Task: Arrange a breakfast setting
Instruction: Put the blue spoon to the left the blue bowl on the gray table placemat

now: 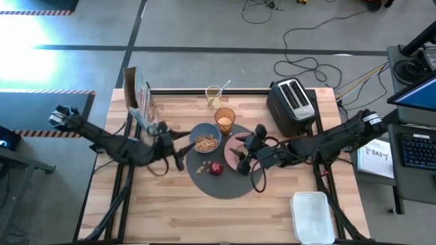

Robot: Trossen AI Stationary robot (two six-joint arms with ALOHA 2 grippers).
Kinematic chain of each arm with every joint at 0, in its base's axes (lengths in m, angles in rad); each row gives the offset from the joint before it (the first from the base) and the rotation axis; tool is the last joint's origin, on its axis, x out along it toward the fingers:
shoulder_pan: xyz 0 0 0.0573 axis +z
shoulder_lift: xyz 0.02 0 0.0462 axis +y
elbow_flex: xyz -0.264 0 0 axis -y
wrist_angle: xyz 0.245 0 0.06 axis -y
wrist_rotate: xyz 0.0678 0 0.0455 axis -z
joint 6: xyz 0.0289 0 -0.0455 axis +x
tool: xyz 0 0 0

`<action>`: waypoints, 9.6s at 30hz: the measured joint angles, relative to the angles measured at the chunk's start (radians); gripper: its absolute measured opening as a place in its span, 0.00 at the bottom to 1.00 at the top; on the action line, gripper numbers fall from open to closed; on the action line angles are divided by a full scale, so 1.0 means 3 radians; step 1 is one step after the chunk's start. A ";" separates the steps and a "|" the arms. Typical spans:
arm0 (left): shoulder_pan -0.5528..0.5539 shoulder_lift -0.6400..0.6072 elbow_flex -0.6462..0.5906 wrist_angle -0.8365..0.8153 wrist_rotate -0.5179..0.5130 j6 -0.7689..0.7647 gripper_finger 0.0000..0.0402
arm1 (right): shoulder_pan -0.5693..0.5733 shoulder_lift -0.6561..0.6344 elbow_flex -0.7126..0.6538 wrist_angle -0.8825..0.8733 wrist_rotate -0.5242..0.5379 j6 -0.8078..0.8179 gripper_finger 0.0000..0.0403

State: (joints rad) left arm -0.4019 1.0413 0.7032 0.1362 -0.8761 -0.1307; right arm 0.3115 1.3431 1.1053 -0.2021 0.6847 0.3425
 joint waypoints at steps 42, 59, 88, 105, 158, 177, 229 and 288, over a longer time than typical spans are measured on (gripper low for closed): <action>0.2898 0.2992 0.2490 -0.0403 0.2268 0.0948 0.50 | 0.0000 -0.0014 -0.0035 -0.1237 0.0516 0.0602 0.53; 0.2970 0.3259 0.2803 -0.0734 0.1866 0.0745 0.36 | 0.0000 -0.0018 -0.0053 -0.1314 0.0512 0.0607 0.53; 0.3064 0.3272 0.2798 -0.0970 0.1469 0.0657 0.16 | 0.0000 -0.0018 -0.0065 -0.1308 0.0513 0.0784 0.53; 0.3091 0.3259 0.2791 -0.1139 0.1586 0.0551 0.00 | 0.0000 -0.0018 -0.0067 -0.1331 0.0513 0.0803 0.53; 0.2717 0.2983 0.2796 -0.2101 0.0134 0.0403 0.00 | 0.0000 -0.0018 -0.0072 -0.1400 0.0500 0.0780 0.53; 0.2654 0.2841 0.2800 -0.1958 0.0316 -0.0019 0.19 | 0.0000 -0.0018 -0.0069 -0.1378 0.0500 0.0780 0.53; 0.3294 0.3234 0.2791 -0.1143 0.1558 -0.0277 0.44 | 0.0000 -0.0018 -0.0069 -0.1366 0.0488 0.0780 0.53; 0.3047 0.1942 0.2798 -0.1574 0.1475 0.0587 0.09 | 0.0000 -0.0018 -0.0069 -0.1363 0.0488 0.0780 0.53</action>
State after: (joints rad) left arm 0.5121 1.6240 1.5425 -0.3360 -0.4337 0.0454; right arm 0.3115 1.3376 1.0847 -0.6110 0.8310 0.5766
